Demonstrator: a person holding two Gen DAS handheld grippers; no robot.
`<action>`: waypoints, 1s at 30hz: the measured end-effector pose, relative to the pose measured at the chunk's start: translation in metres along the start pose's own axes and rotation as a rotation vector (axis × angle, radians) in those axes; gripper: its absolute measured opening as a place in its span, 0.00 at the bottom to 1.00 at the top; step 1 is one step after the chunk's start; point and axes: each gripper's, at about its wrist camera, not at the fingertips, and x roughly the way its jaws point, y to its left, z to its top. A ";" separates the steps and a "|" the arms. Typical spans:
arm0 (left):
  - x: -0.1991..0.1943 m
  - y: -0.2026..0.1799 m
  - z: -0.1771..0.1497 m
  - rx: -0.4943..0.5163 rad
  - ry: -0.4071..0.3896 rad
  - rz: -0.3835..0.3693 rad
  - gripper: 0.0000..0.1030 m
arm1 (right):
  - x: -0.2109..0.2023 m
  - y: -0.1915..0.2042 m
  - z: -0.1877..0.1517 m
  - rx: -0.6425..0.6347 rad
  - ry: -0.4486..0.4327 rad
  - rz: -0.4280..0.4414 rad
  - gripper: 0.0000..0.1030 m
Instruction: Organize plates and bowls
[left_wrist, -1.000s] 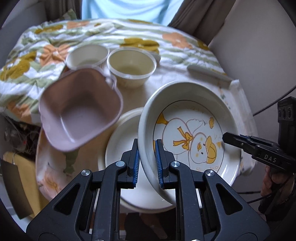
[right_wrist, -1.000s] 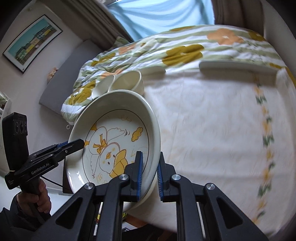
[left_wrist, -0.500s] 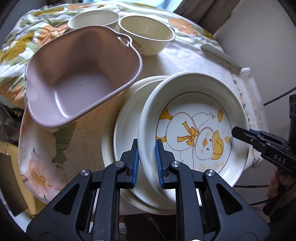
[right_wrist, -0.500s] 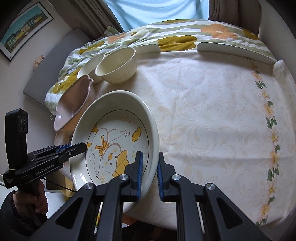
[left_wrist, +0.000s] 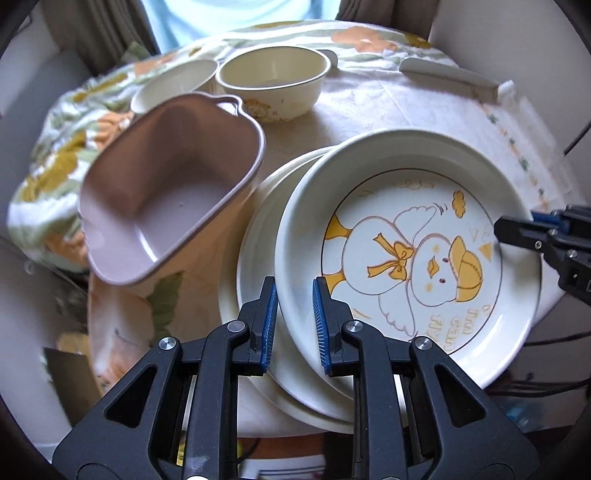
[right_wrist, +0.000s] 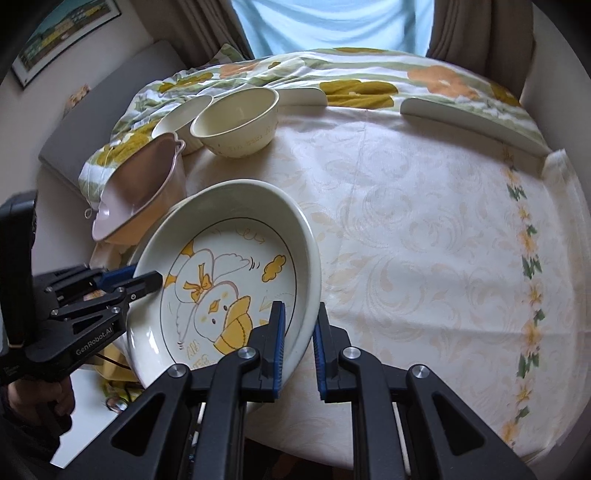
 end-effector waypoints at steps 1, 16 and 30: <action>-0.001 -0.001 0.000 0.010 -0.004 0.019 0.16 | 0.000 0.001 0.000 -0.008 -0.001 -0.004 0.13; -0.005 -0.013 0.001 0.084 -0.023 0.170 0.16 | 0.011 0.018 -0.001 -0.102 0.006 -0.083 0.13; -0.007 -0.009 -0.001 0.071 -0.014 0.201 0.16 | 0.014 0.024 -0.004 -0.111 0.011 -0.111 0.13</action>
